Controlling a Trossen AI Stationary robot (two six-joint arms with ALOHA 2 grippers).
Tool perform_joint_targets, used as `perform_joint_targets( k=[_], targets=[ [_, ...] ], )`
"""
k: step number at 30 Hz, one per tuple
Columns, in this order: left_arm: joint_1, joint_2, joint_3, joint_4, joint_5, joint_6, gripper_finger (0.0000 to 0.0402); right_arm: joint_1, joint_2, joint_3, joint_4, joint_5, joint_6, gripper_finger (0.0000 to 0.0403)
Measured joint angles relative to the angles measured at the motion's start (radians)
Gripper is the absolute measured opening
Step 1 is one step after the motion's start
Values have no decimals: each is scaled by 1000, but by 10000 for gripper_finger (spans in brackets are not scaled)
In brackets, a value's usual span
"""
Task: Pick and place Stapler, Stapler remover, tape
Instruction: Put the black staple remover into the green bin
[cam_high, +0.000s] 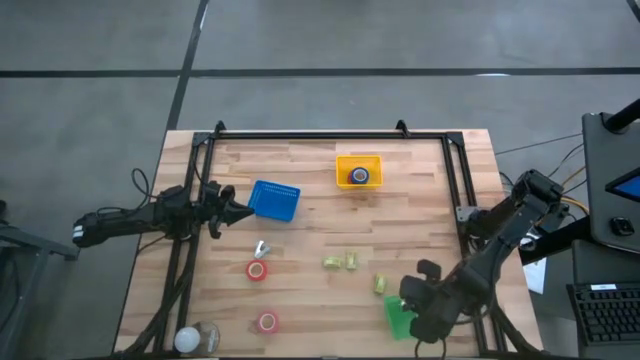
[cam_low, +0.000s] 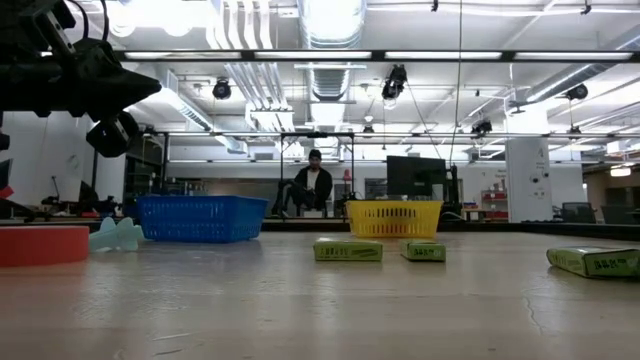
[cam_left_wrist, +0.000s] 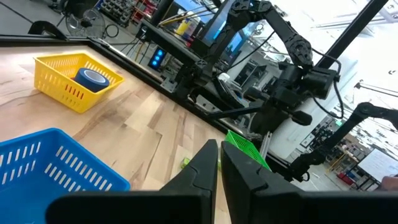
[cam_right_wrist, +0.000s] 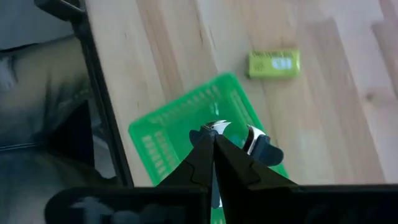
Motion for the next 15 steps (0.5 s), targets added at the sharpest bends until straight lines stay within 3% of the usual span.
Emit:
perform_joint_targets(
  k=[15],
  targets=[
    [0, 0, 0, 0, 0, 0, 23, 13, 0, -106, -31, -119, 223, 8]
  ],
)
